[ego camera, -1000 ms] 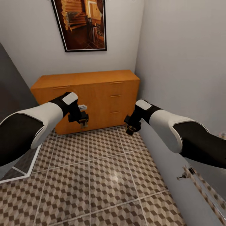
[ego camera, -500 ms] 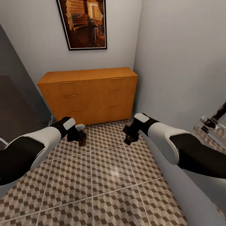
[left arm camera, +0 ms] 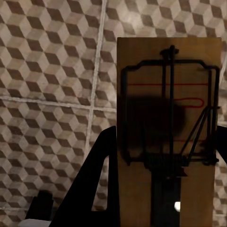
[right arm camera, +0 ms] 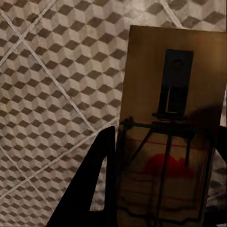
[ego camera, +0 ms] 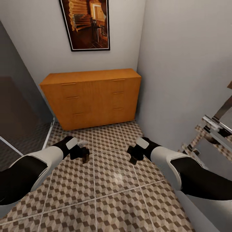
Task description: Take the four mousetraps from the cabinet in the bathroom and place them on the bathroom floor. Make sure all four end up on the same floor surface, and ensure that at least two of them are either under or directly next to the same bathroom sink.
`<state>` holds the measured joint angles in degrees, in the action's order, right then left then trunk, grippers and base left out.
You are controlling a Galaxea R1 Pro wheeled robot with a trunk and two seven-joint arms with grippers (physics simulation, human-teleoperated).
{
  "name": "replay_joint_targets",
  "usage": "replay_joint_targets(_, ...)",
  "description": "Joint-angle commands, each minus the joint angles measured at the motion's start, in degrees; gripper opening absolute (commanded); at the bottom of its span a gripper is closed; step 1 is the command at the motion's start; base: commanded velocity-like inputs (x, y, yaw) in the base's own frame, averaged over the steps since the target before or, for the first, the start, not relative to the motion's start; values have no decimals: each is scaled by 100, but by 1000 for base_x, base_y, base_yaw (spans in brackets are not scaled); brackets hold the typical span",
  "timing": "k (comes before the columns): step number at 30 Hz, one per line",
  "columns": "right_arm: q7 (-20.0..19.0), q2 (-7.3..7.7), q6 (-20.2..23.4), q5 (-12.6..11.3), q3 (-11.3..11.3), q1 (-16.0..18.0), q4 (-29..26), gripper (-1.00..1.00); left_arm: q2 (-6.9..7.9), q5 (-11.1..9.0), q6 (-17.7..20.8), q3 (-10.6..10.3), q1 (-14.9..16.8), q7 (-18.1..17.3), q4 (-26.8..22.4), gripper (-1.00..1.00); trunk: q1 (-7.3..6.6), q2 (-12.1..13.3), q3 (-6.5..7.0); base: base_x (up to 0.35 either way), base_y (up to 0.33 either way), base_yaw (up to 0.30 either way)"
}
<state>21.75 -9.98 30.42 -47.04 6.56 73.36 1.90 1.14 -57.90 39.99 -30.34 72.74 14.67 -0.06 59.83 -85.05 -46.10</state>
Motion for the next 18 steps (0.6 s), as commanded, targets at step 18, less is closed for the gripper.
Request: replay_joint_targets(18,-713,-2,-670,2356,56,-854,27,-100,-10,68,-1148,-25,-905,-353,-2,-100,0,-3,-4,-273,128,0)
